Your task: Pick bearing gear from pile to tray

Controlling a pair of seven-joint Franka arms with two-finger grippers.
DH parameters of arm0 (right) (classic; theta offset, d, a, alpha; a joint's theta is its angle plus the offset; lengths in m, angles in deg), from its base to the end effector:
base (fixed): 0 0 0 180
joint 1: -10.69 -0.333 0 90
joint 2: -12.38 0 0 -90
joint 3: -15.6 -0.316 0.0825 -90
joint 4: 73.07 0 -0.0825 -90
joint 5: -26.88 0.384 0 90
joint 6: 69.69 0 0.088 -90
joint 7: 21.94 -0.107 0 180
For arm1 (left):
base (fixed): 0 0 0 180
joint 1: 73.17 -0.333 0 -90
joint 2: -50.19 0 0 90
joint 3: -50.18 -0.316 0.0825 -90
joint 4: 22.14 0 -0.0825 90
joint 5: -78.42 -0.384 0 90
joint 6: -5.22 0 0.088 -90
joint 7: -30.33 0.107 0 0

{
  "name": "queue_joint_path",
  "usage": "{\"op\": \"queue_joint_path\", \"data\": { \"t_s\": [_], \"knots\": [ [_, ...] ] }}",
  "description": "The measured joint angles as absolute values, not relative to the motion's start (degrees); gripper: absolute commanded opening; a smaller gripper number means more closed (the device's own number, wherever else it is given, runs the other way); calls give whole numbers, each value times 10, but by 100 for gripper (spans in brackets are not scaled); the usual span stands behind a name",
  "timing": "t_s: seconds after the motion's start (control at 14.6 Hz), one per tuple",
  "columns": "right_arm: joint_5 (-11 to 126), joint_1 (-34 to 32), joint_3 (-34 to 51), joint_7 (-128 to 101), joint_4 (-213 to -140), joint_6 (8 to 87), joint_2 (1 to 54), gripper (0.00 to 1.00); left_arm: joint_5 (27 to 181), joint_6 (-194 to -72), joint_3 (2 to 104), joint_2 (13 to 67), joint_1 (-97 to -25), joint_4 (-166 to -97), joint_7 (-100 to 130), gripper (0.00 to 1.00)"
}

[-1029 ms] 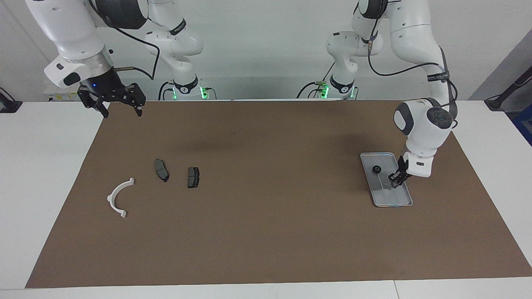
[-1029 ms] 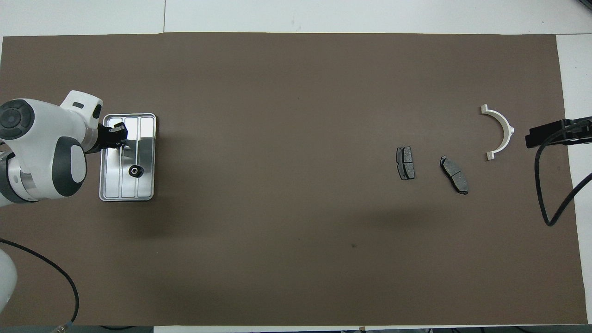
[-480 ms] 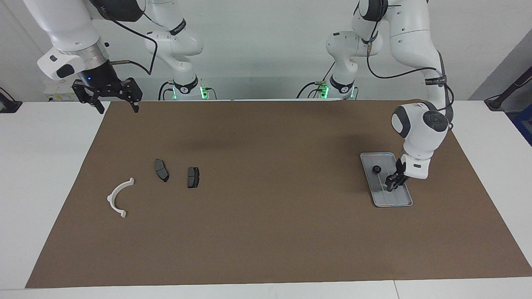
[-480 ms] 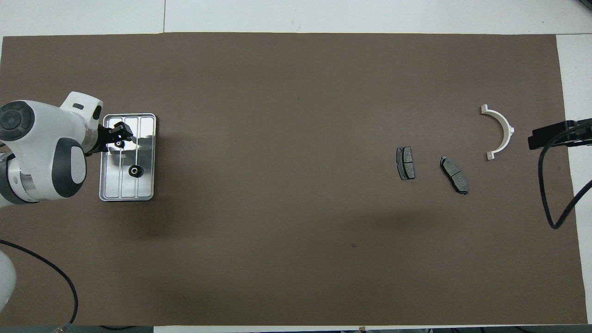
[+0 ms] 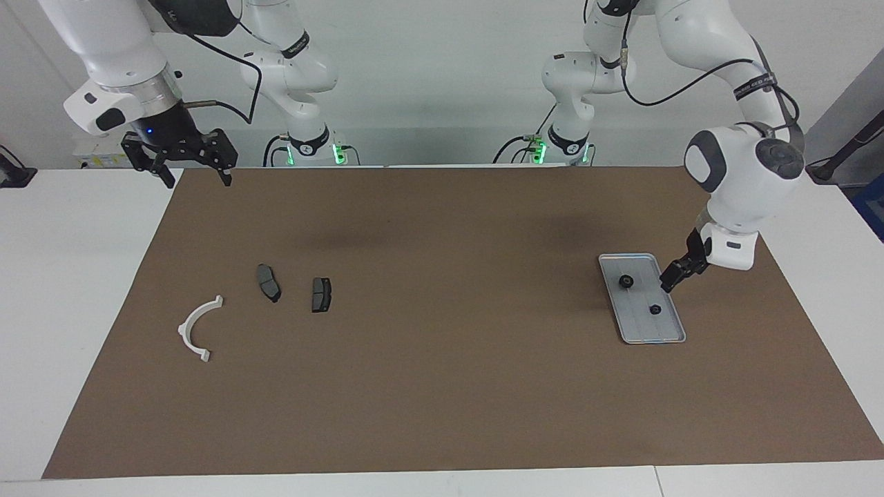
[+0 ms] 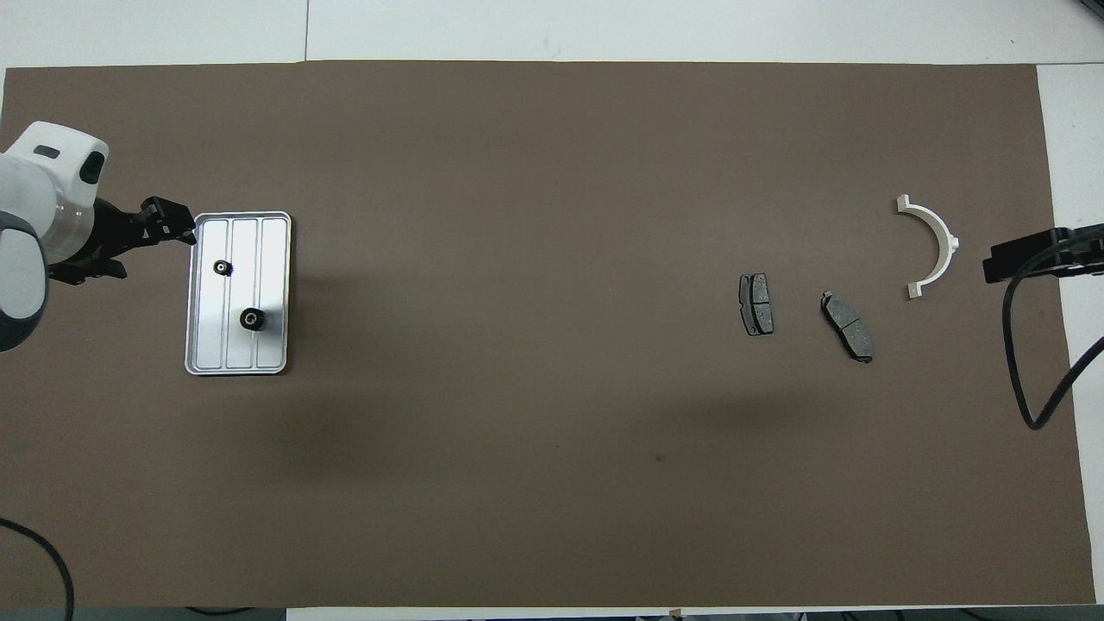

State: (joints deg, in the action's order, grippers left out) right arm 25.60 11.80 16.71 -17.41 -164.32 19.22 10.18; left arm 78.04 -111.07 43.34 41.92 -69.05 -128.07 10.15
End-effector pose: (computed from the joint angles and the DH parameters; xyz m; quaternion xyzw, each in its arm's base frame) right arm 0.5401 -0.0236 0.6336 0.9997 0.0200 -0.0019 0.0107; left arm 0.6023 0.0263 0.4486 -0.9803 -0.1963 -0.0203 0.0086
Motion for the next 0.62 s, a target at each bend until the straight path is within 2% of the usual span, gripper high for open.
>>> {"op": "queue_joint_path", "data": {
  "t_s": [0.21, 0.62],
  "knots": [
    [256, 118, 166, -174, -1643, 190, 102, 100, 780, -1038, 434, 460, -691, -1258, 103, 100],
    [256, 119, 167, -174, -1643, 190, 102, 100, 780, -886, 434, 473, -692, -1144, 139, 100]
  ]
}}
